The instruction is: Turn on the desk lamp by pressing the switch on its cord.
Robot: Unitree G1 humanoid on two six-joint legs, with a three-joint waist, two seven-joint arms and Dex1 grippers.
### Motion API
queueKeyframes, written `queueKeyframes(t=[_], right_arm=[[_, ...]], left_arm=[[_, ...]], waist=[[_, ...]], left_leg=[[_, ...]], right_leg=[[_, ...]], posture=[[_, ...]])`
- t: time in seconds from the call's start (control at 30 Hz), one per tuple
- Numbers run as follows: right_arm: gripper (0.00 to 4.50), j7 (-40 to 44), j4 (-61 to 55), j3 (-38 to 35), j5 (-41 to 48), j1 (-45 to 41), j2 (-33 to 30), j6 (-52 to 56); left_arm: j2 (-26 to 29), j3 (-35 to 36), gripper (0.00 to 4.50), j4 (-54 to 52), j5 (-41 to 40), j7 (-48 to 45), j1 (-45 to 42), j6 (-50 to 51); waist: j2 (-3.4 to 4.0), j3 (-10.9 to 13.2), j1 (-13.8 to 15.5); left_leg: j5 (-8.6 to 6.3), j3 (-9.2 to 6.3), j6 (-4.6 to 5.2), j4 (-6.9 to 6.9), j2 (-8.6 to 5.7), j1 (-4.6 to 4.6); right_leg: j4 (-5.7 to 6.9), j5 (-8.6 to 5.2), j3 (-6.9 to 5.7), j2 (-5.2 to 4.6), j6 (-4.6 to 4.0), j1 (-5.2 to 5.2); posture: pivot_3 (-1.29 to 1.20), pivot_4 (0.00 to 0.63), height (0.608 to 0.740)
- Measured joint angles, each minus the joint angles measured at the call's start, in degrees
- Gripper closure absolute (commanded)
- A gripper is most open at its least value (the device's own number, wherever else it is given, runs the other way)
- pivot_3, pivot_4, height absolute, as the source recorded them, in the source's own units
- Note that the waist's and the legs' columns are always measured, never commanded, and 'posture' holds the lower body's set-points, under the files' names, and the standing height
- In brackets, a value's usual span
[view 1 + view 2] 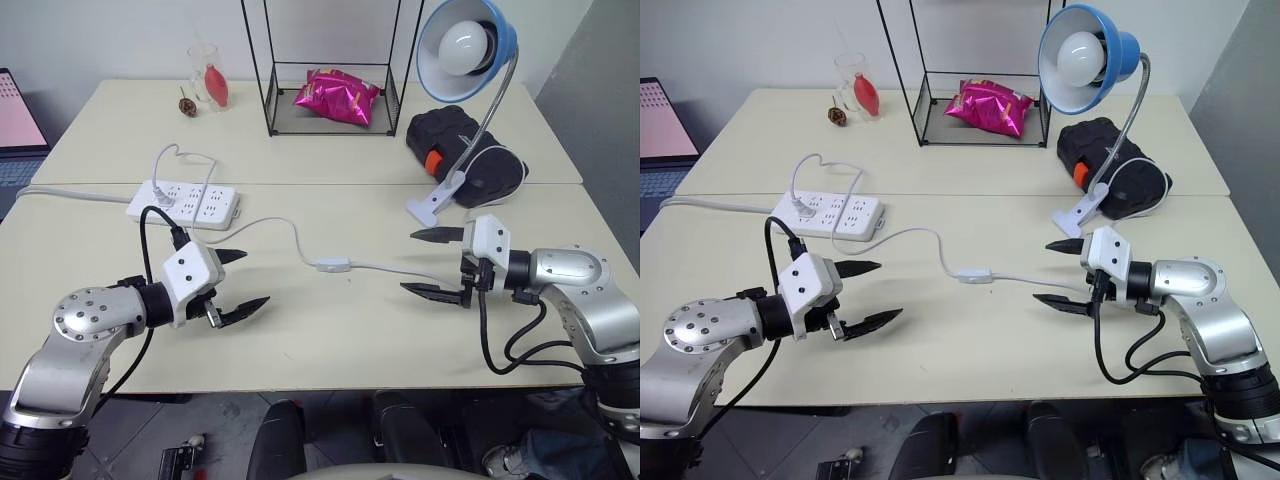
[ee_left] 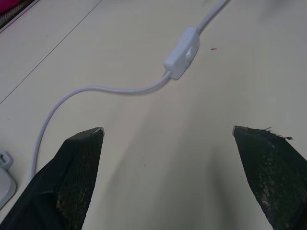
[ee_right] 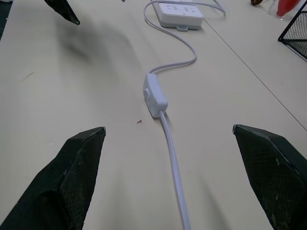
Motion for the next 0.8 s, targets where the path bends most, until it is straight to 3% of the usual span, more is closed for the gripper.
queueKeyframes(t=[0.8], right_arm=[[0.03,0.5,0.1,2.3,0.0,-1.2,1.0,0.9]], left_arm=[[-0.3,-0.1,0.02,0.7,1.2,-1.6,-0.6,-5.2]], waist=[[0.0,0.0,0.0]], left_leg=[[0.0,0.0,0.0,0.0,0.0,0.0]], right_leg=[[0.01,0.0,0.0,0.0,0.0,0.0]], posture=[[0.0,0.15,0.74]])
